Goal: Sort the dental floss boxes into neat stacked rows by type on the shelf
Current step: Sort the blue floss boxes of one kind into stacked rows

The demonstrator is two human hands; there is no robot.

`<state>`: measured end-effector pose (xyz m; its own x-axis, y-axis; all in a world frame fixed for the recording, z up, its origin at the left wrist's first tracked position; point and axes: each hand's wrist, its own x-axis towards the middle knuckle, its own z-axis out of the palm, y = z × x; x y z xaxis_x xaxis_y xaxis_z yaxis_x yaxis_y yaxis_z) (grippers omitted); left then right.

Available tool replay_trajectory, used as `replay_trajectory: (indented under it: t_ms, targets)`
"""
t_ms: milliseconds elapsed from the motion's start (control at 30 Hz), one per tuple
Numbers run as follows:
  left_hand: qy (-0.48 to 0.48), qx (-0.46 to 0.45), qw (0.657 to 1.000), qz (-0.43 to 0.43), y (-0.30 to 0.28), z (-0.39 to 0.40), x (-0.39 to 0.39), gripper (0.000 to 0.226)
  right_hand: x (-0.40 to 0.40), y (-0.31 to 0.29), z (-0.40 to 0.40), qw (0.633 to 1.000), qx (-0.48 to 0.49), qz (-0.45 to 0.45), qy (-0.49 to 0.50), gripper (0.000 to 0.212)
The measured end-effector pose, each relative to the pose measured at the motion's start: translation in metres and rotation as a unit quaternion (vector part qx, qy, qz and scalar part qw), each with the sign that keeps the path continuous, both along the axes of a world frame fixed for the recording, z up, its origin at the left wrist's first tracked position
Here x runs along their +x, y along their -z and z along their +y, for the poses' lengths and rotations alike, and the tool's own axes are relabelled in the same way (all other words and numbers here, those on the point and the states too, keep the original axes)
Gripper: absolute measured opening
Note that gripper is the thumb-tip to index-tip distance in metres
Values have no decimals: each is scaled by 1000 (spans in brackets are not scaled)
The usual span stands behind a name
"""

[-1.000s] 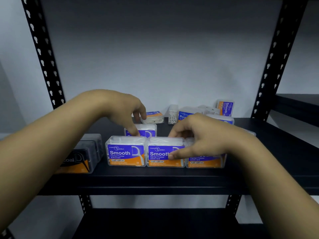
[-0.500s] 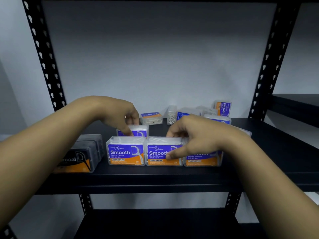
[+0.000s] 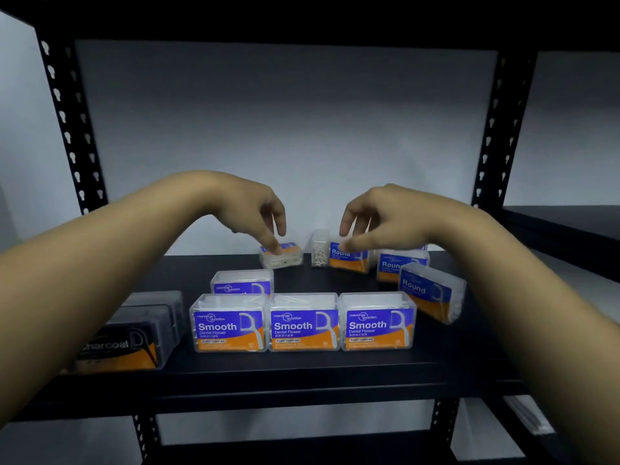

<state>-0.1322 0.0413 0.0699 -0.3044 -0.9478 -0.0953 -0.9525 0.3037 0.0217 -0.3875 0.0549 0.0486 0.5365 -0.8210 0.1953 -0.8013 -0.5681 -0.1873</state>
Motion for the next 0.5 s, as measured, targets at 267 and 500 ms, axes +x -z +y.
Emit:
replay_trajectory:
  t_ms: [267,500]
  targets:
    - [-50,89,995,9,-12,-61,-44,29,-14,-20,-71,982,99,91,134,28]
    - [-52,63,997,17,-1,-100,-50,26,-39,-10,-100,964,139,99,203,28]
